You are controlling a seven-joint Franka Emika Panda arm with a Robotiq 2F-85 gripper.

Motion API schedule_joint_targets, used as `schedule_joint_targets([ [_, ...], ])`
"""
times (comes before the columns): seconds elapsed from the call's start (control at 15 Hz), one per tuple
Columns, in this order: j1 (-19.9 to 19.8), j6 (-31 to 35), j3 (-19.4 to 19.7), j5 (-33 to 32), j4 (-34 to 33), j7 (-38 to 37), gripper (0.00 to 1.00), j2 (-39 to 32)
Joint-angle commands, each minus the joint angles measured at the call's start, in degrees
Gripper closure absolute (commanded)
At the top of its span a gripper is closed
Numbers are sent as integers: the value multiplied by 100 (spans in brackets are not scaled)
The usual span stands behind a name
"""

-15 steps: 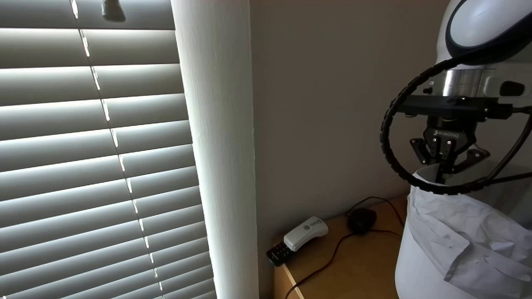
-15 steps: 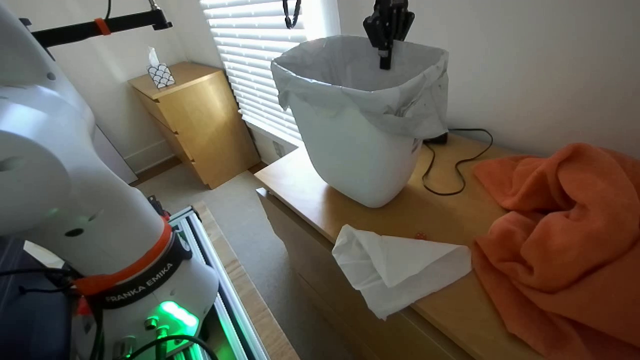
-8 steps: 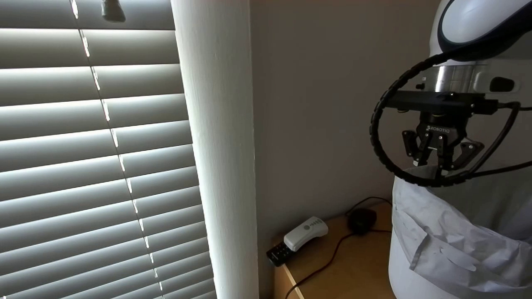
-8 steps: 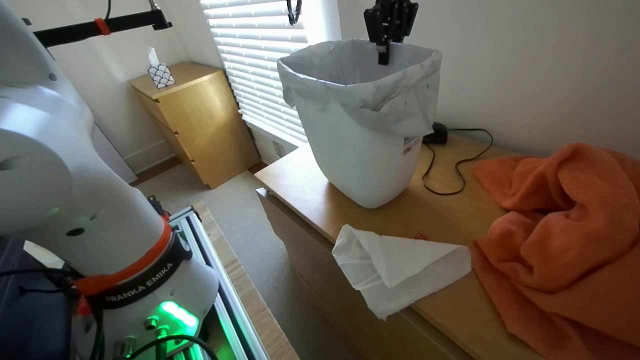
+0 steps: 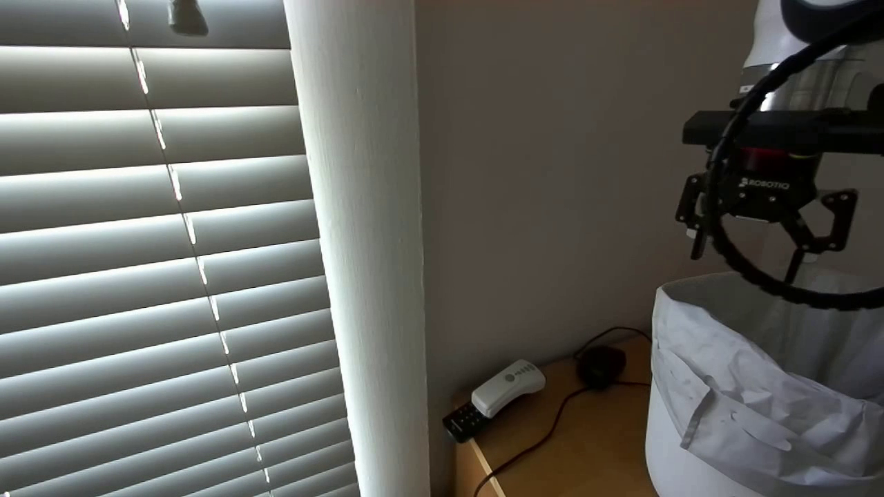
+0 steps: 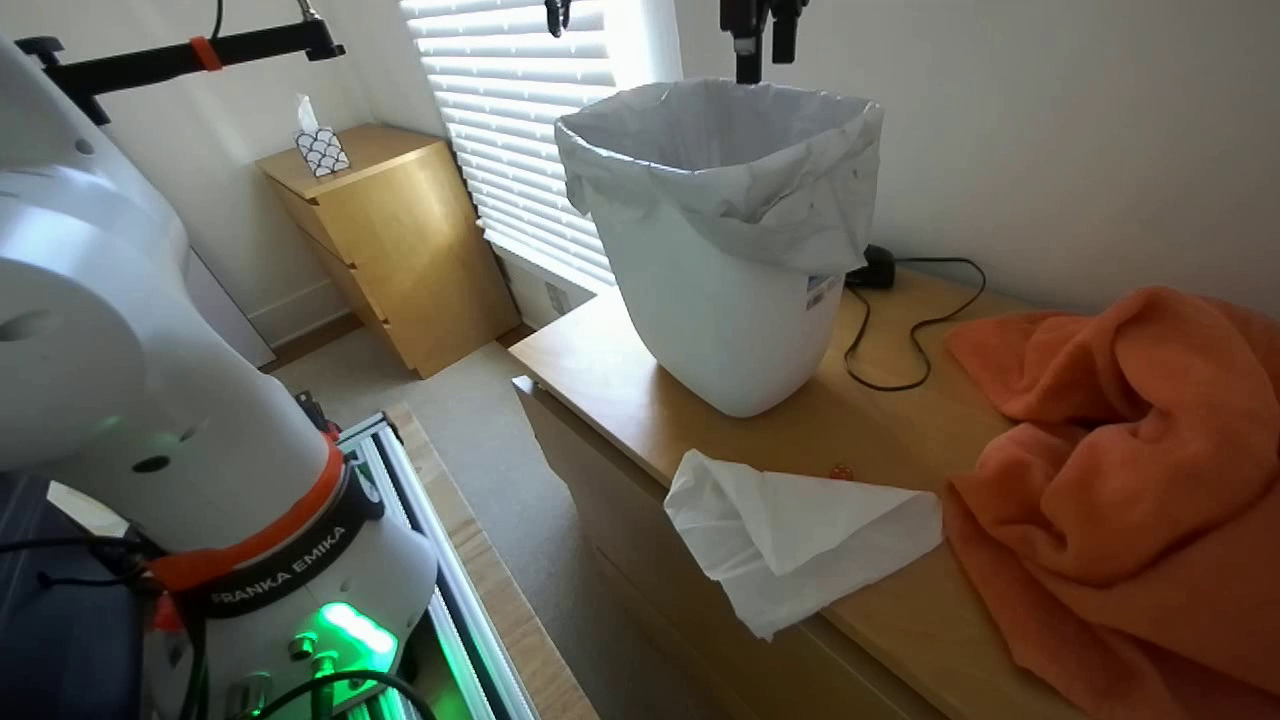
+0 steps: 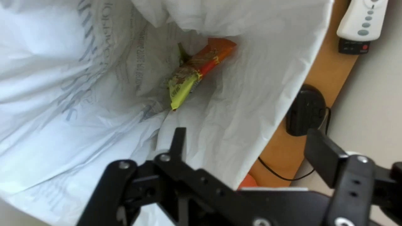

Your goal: Turn the white bucket in a clockwise direction

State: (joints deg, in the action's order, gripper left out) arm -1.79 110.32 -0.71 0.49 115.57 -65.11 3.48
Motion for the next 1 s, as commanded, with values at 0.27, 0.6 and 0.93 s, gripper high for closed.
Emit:
schedule_joint_targets([
  [0.27,-73,-1150,85,-387,785,2438,1,1309],
  [0.6,-101,-1389,54,-840,1008,3958,0,1746],
  [0.93,-74,-962,127,-546,1237,4862,0,2056],
])
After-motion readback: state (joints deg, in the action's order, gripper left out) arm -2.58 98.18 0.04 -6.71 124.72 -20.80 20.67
